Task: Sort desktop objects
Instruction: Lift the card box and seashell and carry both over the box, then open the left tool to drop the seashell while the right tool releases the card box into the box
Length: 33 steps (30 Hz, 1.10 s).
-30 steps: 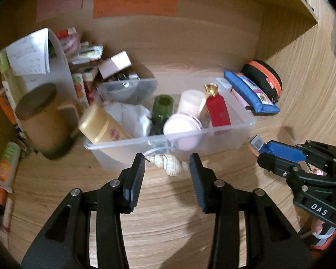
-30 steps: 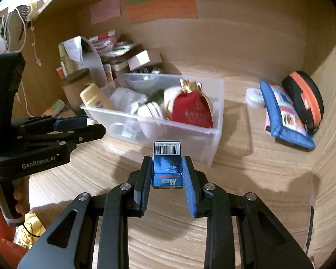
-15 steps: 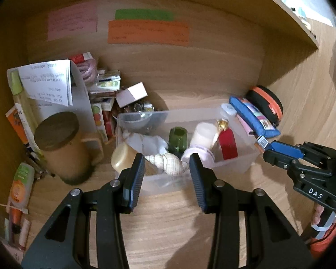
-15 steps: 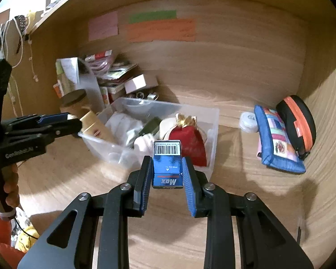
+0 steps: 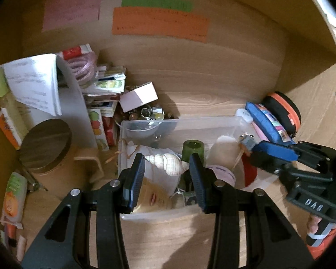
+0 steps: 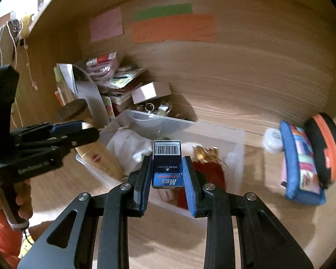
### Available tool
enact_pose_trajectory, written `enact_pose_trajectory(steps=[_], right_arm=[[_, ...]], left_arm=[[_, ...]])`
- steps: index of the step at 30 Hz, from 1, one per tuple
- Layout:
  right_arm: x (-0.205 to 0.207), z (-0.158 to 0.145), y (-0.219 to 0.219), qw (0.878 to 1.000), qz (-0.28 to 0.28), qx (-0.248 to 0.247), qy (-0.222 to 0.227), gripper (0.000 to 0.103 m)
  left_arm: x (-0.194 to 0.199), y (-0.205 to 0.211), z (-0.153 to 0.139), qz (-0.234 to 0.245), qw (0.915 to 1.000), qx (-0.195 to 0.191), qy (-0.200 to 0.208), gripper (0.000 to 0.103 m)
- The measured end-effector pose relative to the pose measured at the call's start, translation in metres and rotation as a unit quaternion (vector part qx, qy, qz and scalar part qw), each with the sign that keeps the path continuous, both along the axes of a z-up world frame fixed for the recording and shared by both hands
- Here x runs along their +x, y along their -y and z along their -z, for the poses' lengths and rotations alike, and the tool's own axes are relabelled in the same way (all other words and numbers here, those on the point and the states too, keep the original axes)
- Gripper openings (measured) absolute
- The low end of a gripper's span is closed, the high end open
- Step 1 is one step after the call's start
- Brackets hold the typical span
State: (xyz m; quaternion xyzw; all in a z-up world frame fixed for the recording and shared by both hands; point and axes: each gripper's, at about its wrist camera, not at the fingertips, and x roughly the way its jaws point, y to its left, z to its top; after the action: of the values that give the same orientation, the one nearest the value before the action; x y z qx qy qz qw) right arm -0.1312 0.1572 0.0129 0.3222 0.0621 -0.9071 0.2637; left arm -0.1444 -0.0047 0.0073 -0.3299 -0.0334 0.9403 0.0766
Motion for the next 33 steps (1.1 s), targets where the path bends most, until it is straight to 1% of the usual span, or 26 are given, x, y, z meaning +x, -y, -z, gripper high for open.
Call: enact_pose_trajectory(steps=[3, 8, 12, 17, 20, 24, 26, 28, 30, 31, 32, 33], right_arm=[[-0.012, 0.007, 0.016, 1.0, -0.012, 0.01, 0.009, 0.025], [-0.029, 0.023, 0.038, 0.999, -0.019, 0.035, 0.019, 0.025], [-0.03, 0.028, 0.044, 0.999, -0.017, 0.05, 0.002, 0.025], [-0.031, 0.036, 0.051, 0.997, -0.015, 0.077, -0.012, 0.025], [-0.031, 0.039, 0.055, 0.995, -0.01, 0.097, -0.024, 0.025], [-0.03, 0.04, 0.056, 0.995, -0.014, 0.097, -0.024, 0.025], [-0.03, 0.041, 0.056, 0.995, -0.013, 0.097, -0.024, 0.03], [-0.03, 0.041, 0.055, 0.995, -0.009, 0.096, -0.026, 0.043], [-0.029, 0.039, 0.054, 0.995, -0.008, 0.093, -0.03, 0.045], [-0.028, 0.038, 0.053, 0.995, -0.008, 0.091, -0.031, 0.046], [-0.028, 0.036, 0.052, 0.995, -0.006, 0.089, -0.035, 0.047], [-0.027, 0.034, 0.051, 0.995, -0.004, 0.09, -0.038, 0.051]], left_arm=[[-0.011, -0.005, 0.007, 0.002, 0.9999, -0.013, 0.005, 0.04], [-0.023, -0.01, 0.016, 0.008, 0.9997, -0.02, 0.01, 0.041], [-0.03, -0.01, 0.02, 0.017, 0.9998, -0.009, 0.01, 0.041], [-0.033, -0.013, 0.022, 0.032, 0.9994, -0.005, 0.013, 0.041], [-0.031, -0.013, 0.021, 0.036, 0.9993, -0.009, 0.004, 0.041], [-0.031, -0.008, 0.02, 0.032, 0.9995, 0.002, 0.004, 0.042], [-0.031, -0.005, 0.02, 0.029, 0.9996, 0.004, 0.004, 0.043], [-0.031, -0.004, 0.019, 0.029, 0.9996, 0.006, 0.002, 0.05], [-0.029, -0.004, 0.018, 0.027, 0.9996, 0.006, -0.002, 0.06], [-0.029, -0.005, 0.017, 0.029, 0.9995, 0.008, -0.003, 0.062], [-0.029, -0.005, 0.017, 0.032, 0.9995, 0.01, -0.002, 0.066], [-0.028, -0.005, 0.017, 0.033, 0.9994, 0.013, 0.001, 0.069]])
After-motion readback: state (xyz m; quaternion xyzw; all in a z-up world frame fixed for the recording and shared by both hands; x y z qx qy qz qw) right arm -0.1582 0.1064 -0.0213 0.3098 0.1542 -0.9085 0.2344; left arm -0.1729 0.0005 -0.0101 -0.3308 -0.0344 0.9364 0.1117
